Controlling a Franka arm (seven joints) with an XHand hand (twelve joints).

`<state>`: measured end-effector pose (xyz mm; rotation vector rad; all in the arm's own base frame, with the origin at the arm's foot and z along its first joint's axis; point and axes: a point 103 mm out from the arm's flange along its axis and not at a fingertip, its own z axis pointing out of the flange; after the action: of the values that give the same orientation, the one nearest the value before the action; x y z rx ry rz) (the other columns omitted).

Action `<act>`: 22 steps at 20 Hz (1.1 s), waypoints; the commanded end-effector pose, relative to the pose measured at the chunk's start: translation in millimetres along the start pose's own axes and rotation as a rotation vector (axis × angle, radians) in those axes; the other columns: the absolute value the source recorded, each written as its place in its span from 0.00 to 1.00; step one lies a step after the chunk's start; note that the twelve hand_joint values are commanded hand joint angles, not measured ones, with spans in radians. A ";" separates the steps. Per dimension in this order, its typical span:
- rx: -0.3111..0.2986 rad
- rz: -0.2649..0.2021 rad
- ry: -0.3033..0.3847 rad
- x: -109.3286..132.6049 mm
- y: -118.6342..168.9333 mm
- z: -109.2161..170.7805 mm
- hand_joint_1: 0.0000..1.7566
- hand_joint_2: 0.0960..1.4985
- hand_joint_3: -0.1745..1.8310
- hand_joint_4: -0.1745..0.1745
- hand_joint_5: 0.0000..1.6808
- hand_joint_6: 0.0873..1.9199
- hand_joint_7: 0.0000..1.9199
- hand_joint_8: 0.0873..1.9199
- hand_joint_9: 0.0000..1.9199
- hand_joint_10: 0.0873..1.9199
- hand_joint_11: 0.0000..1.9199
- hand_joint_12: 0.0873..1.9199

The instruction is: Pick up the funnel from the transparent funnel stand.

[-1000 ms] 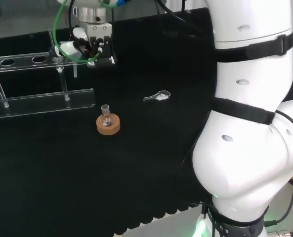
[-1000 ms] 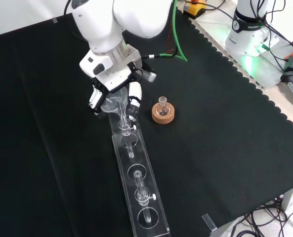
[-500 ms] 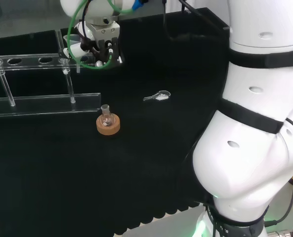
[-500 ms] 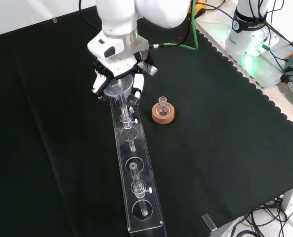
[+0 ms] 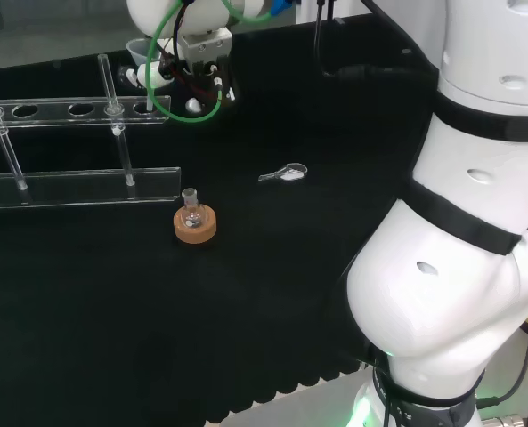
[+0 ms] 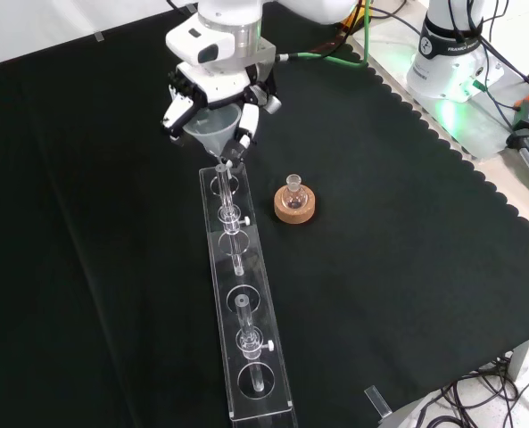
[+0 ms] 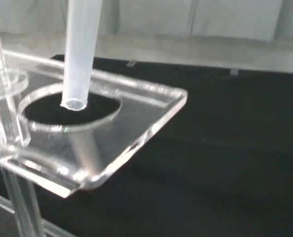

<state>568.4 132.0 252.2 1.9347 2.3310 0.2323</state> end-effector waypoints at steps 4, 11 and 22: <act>-0.155 -0.052 -0.156 -19.9 -26.9 -71.7 0.25 0.69 0.32 0.00 0.40 1.00 0.59 0.96 0.83 0.70 0.95 0.60; -0.170 -0.057 -0.162 -34.4 -57.8 -140.1 0.24 0.70 0.32 0.00 0.42 1.00 0.61 0.96 0.84 0.71 0.96 0.61; -0.199 -0.029 -0.145 -28.4 -93.7 -188.1 0.25 0.72 0.31 0.00 0.45 1.00 0.63 0.94 0.87 0.70 0.97 0.61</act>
<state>470.3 84.7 422.1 1.7201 2.1362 0.3060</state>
